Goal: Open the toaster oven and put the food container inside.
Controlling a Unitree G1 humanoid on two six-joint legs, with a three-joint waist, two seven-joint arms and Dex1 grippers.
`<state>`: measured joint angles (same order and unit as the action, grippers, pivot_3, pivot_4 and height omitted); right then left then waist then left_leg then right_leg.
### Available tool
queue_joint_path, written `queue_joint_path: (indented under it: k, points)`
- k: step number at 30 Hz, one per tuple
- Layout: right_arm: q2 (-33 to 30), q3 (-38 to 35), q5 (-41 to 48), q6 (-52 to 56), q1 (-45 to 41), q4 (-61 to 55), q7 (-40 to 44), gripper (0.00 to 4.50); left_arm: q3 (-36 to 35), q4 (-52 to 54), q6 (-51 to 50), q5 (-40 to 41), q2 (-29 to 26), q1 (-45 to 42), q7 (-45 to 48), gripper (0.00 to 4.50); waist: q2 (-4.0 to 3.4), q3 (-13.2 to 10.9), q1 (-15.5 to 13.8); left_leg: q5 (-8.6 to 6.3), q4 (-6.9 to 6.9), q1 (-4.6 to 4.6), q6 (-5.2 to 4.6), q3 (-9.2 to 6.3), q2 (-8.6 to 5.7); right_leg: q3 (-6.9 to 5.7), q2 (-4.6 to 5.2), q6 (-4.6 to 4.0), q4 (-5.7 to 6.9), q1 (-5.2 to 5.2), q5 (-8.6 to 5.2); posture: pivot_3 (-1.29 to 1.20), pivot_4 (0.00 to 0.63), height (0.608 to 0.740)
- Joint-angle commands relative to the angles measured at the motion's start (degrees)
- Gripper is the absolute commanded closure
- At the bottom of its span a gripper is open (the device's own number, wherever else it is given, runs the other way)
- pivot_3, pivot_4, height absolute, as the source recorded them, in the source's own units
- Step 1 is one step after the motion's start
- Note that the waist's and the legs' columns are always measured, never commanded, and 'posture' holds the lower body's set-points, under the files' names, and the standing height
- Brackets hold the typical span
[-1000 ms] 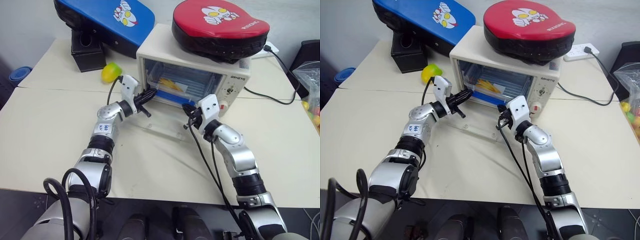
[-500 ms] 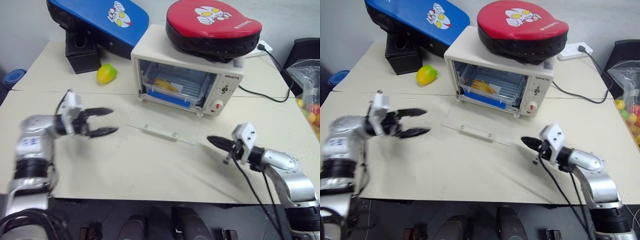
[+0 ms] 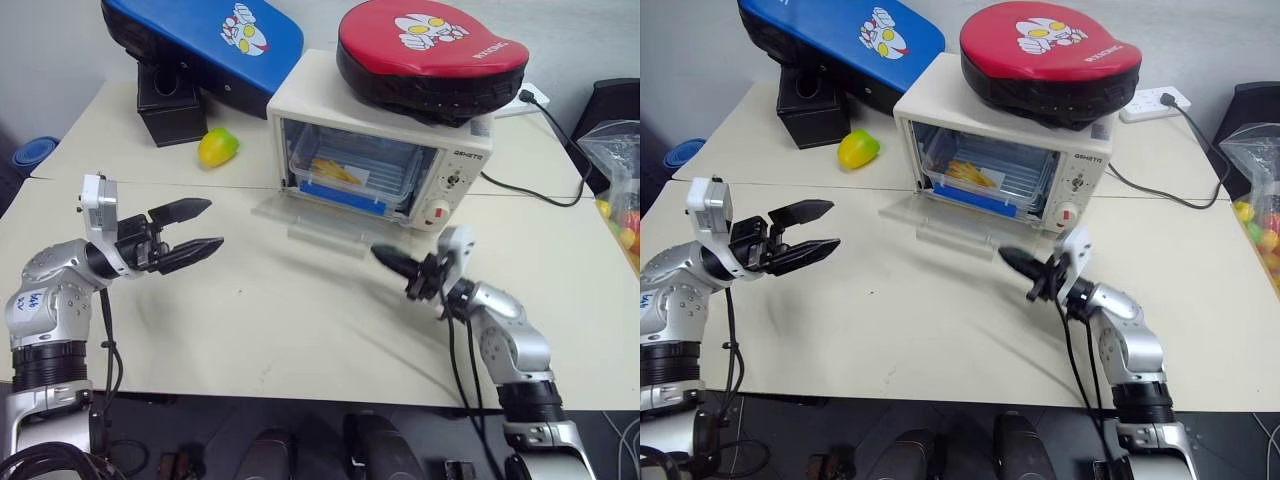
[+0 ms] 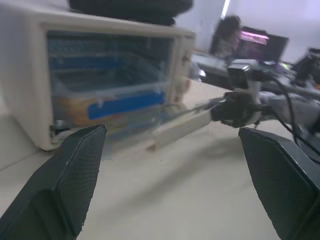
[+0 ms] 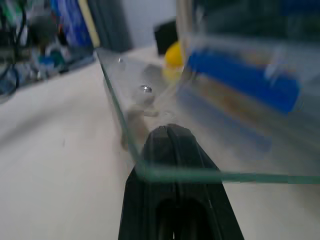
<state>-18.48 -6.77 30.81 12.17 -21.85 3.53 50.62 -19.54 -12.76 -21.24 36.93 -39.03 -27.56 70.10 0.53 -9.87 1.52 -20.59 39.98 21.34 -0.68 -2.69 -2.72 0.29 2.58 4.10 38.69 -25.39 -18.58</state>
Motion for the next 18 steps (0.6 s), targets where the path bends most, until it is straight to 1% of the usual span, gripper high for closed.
queue_joint_path:
  k: [1, 2, 5, 8, 9, 10, 12, 13, 16, 17, 18]
  points:
    - [1.65, -7.12, 6.09, -3.15, -3.43, -1.47, -2.49, 4.5, -2.28, 0.97, 3.75, -1.35, -0.22, 1.67, -3.41, 0.01, 0.0, 0.0, 0.06, 0.0, -0.01, 0.0, 0.0, -0.01, 0.0, -0.01, 0.0, 0.0, -0.01, 0.0, 0.0, 0.0, 0.15, 0.74]
    - [1.72, -7.94, 6.92, -3.28, -4.11, -1.85, -2.48, 4.5, -2.32, 0.52, 5.0, -1.94, -0.13, 1.96, -3.8, 0.01, -0.01, 0.0, 0.04, 0.0, -0.03, 0.0, 0.0, 0.0, 0.0, 0.0, 0.0, 0.0, -0.02, 0.0, 0.0, 0.0, 0.15, 0.74]
    - [-2.2, -7.53, 9.43, 2.18, -3.69, -7.47, -1.02, 4.5, -0.47, -2.27, 12.42, -6.69, -1.19, 4.19, -2.18, 0.01, -0.05, 0.01, 0.03, 0.0, -0.04, 0.0, 0.01, 0.0, 0.0, -0.02, 0.0, 0.0, -0.09, -0.01, 0.0, 0.0, 0.15, 0.74]
    - [-10.78, -3.98, 5.92, 2.76, 2.87, -13.54, 7.08, 3.88, 1.51, -5.28, 19.78, -12.06, -2.87, 7.11, -0.88, 0.0, -0.04, 0.01, -0.19, -0.01, -0.09, 0.0, 0.0, 0.01, 0.0, -0.01, 0.01, 0.0, -0.12, -0.01, 0.0, 0.0, 0.15, 0.74]
    - [-13.56, -2.81, 3.36, 0.08, 6.06, -14.8, 10.26, 3.58, 1.89, -5.81, 21.31, -13.46, -3.36, 8.13, -1.18, 0.0, -0.03, 0.02, -0.27, -0.02, -0.1, 0.0, -0.02, -0.01, 0.0, -0.02, 0.01, 0.0, -0.17, 0.0, 0.0, 0.0, 0.15, 0.74]
    - [-15.82, -2.37, 3.01, 0.11, 9.12, -15.9, 12.17, 3.32, 1.99, -6.02, 22.73, -14.29, -3.65, 9.03, -1.5, 0.0, -0.02, 0.03, -0.38, -0.03, -0.13, 0.0, -0.03, -0.01, 0.0, -0.01, 0.01, 0.0, -0.25, 0.0, 0.0, 0.0, 0.15, 0.74]
    - [-17.93, -2.7, 1.82, -2.21, 14.29, -16.83, 14.11, 2.62, 1.66, -5.68, 24.2, -14.07, -3.91, 10.92, -0.81, 0.0, -0.01, 0.03, -0.86, -0.06, -0.16, 0.01, -0.08, 0.03, 0.0, 0.02, 0.01, 0.0, -0.37, 0.04, 0.0, 0.0, 0.15, 0.74]
    - [-18.92, -2.77, 0.91, -3.95, 17.49, -17.03, 15.59, 2.35, 1.42, -5.06, 24.88, -13.94, -4.01, 12.36, -0.57, 0.0, -0.01, 0.02, -1.17, -0.07, -0.15, 0.01, -0.09, 0.02, 0.0, 0.02, 0.01, 0.0, -0.38, 0.06, 0.0, 0.0, 0.15, 0.74]
    - [-19.59, -3.28, -2.11, -10.2, 23.86, -16.27, 18.14, 1.24, 0.92, -2.86, 26.86, -14.21, -4.22, 16.36, -0.97, 0.0, -0.02, 0.02, -1.36, -0.09, -0.1, -0.08, -0.13, 0.13, 0.01, 0.09, 0.02, 0.01, -0.47, 0.15, 0.0, 0.0, 0.15, 0.74]
    - [-19.26, -3.5, -2.96, -12.43, 24.61, -15.72, 18.03, 0.96, 0.99, -1.29, 26.3, -14.0, -4.62, 18.21, -0.84, 0.0, -0.02, 0.02, -1.28, -0.09, -0.13, -0.16, -0.14, 0.13, 0.02, 0.08, 0.01, 0.01, -0.5, 0.22, 0.0, 0.0, 0.15, 0.74]
    - [-18.92, -3.68, -3.48, -14.0, 25.08, -15.09, 17.81, 0.55, 1.22, 0.15, 24.91, -13.42, -5.08, 19.96, -0.44, 0.0, -0.02, 0.02, -1.28, -0.1, -0.15, -0.18, -0.14, 0.14, 0.03, 0.09, 0.01, 0.01, -0.53, 0.25, 0.0, 0.0, 0.15, 0.74]
